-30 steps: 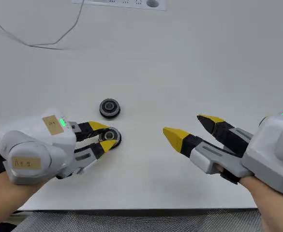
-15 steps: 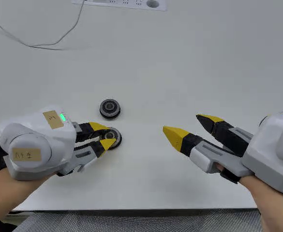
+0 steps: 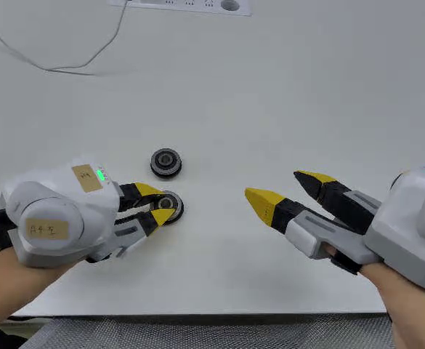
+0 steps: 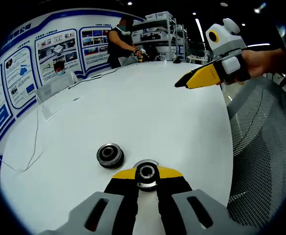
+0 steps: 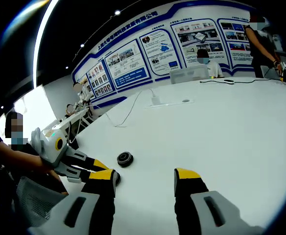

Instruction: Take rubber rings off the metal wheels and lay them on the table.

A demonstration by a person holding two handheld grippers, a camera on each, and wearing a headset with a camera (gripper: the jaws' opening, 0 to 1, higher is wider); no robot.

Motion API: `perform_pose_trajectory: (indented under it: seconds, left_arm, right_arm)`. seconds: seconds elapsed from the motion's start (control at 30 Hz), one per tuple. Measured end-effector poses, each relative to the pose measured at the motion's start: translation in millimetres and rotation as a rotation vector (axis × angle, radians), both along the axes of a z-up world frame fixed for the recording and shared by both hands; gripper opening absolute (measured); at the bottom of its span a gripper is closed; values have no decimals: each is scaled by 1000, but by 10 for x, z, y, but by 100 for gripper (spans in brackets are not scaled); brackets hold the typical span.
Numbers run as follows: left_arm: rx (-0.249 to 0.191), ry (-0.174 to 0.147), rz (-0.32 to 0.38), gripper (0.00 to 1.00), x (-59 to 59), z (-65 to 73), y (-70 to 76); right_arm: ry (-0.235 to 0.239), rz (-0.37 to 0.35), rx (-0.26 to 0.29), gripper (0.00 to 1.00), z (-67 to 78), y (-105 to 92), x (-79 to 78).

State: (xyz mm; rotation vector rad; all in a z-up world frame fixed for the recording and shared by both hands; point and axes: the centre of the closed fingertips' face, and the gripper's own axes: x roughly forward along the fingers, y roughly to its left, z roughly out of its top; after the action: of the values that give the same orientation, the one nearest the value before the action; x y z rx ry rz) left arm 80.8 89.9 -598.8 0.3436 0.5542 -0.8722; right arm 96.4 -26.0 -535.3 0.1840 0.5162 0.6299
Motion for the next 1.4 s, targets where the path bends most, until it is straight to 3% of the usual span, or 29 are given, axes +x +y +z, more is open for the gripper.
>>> perform_pose_trajectory:
  seconds: [0.13, 0.27, 0.57, 0.8, 0.9, 1.13, 1.4]
  left_arm:
    - [2, -5, -13, 15, 0, -3, -6]
    - [7, -4, -20, 14, 1, -3, -12]
    - [37, -5, -43, 14, 17, -29, 0]
    - [50, -15, -71, 13, 24, -62, 5]
    - [61, -25, -86, 13, 19, -70, 4]
    - [67, -27, -121, 13, 8, -79, 3]
    - [77, -34, -162, 13, -14, -69, -10]
  right_arm:
    - [26, 20, 59, 48, -12, 119, -13]
    - [81, 59, 151, 49, -42, 326, -57]
    - [166, 98, 237, 48, -170, 586, -106]
    - [265, 67, 335, 47, -263, 715, -106]
    - [276, 65, 349, 47, -299, 773, -90]
    - [377, 60, 417, 49, -370, 918, -110]
    - [444, 63, 428, 51, -426, 1043, -126]
